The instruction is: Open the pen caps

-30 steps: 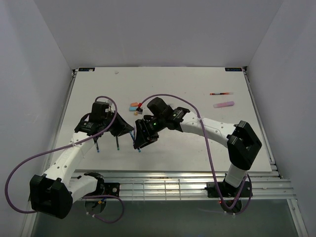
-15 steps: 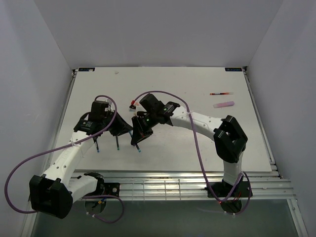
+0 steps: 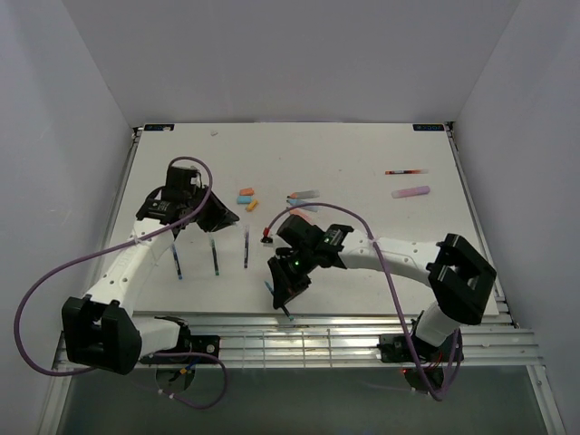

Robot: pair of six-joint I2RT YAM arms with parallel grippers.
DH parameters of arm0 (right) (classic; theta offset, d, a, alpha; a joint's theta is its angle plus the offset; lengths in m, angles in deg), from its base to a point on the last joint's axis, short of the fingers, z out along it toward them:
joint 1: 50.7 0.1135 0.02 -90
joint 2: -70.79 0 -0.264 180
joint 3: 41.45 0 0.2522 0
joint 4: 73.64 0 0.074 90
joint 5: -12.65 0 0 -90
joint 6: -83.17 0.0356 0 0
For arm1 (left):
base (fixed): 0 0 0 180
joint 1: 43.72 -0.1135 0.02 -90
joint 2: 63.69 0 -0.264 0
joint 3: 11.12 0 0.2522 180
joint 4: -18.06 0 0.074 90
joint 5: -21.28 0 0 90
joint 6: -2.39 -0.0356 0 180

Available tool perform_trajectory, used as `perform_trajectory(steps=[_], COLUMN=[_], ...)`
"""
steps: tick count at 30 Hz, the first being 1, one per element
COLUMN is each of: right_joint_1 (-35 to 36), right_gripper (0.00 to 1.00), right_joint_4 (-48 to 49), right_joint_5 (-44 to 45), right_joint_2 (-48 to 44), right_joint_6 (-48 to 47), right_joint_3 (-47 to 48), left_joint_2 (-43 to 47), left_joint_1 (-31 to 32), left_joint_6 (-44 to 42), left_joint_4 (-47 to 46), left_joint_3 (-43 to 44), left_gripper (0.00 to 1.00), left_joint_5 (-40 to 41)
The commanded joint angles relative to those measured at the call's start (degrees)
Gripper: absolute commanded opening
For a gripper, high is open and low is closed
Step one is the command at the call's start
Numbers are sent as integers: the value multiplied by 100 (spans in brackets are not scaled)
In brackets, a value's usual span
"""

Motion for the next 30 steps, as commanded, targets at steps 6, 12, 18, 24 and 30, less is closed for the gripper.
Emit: perform_trajectory(steps=[6,12,18,24,30], right_joint_1=[-102,-542,-989,-1579,-1756], right_gripper=[8,8,8,8,8], right_joint_4=[-272,-2492,-3051,-2964,-2814], right_joint_5=[773,2600,3938,3851,3771], right_joint_2=[-878,473,1486,2005,2436], right_joint_6=[-122,-1547,-2620,-3121,-3552], right_joint_3=[-419,1607,2737,3230,3432], left_joint_2=[-181,-575,-1217,-2140,-2782], left_joint_1=[-148,-148,-148,-148,-288], left_joint_6=[-105,475,923,836,801], left_joint_4=[-340,-323,-366,-612,-990], left_joint_3=[194,115,386,949,1152], left_gripper=[0,0,0,0,0], left_joint_5=[140,60,297,482,404])
